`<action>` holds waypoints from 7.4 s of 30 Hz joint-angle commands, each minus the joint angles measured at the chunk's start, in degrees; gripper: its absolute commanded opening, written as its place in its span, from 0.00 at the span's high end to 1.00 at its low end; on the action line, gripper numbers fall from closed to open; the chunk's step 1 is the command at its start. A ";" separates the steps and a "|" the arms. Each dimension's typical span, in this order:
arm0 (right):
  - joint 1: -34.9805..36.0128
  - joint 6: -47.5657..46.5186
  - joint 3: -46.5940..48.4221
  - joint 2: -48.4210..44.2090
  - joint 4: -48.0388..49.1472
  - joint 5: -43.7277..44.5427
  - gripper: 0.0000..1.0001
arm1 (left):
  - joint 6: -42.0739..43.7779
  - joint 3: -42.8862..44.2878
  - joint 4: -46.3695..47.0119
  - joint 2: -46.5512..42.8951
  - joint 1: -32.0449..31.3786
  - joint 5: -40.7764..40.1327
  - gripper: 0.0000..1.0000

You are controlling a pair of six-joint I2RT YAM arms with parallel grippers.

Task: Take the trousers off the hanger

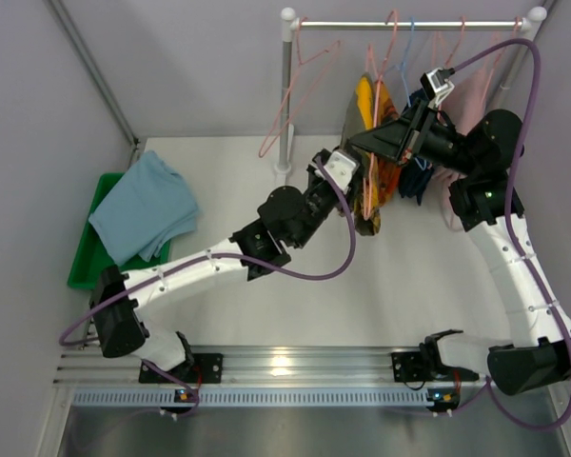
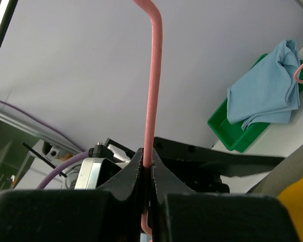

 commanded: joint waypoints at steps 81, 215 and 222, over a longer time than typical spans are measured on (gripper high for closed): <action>-14.24 -29.99 -16.63 -11.84 -17.72 1.42 1.00 | 41.70 31.18 14.67 -12.73 20.28 -3.34 1.00; 13.44 -53.10 57.55 50.12 -42.07 54.68 1.00 | -22.90 -1.96 -42.29 -35.15 56.33 47.02 0.04; 15.55 -54.51 58.70 50.91 -40.22 53.72 1.00 | -22.64 -2.58 -42.03 -35.33 56.33 46.93 0.03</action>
